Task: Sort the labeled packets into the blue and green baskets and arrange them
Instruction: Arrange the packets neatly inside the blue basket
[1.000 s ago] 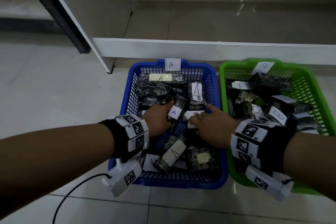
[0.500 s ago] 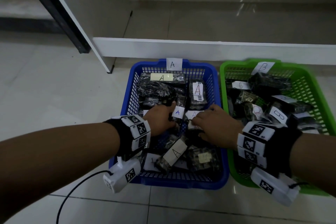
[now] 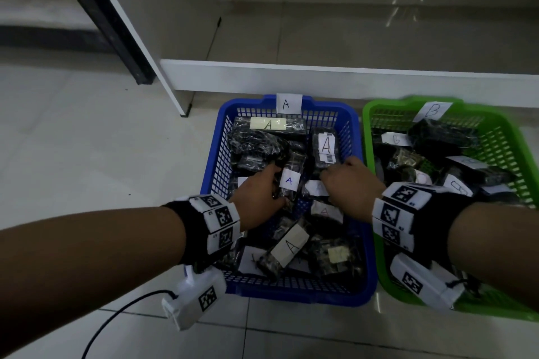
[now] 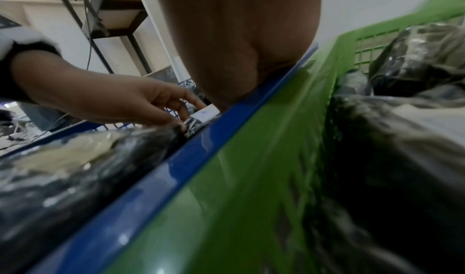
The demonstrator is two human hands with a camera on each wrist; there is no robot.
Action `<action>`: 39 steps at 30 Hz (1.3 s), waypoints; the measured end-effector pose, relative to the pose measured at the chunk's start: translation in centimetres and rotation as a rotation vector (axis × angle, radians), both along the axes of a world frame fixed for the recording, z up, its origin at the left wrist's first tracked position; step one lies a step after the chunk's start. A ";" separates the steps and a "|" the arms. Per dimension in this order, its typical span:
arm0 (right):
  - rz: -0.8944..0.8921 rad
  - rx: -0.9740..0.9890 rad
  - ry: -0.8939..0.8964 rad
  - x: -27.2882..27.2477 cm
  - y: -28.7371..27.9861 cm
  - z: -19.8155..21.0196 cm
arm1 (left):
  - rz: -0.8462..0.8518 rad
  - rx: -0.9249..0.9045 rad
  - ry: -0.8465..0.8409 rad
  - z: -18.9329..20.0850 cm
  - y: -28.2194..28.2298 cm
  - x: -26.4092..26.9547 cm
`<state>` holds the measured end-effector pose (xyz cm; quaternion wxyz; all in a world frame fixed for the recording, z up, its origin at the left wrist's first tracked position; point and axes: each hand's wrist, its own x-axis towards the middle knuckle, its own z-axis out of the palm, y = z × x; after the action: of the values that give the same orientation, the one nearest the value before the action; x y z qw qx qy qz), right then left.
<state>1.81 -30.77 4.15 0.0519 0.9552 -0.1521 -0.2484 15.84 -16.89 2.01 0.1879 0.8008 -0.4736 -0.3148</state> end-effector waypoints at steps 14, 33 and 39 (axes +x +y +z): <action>-0.143 0.141 -0.325 -0.5 0.8 -0.1 | 0.007 0.045 0.038 -0.1 -0.2 0.5; -0.364 0.217 -0.690 -4.3 -0.7 2.6 | -0.309 0.151 -0.391 0.8 -3.8 -0.3; -0.414 0.216 -0.664 -5.2 -1.7 2.4 | -0.731 -0.111 -0.410 1.4 -3.0 -2.1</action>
<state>-3.41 -32.51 6.59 -0.1517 0.9326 -0.3230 0.0537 13.77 -19.90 3.44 0.0085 0.6148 -0.7703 -0.1692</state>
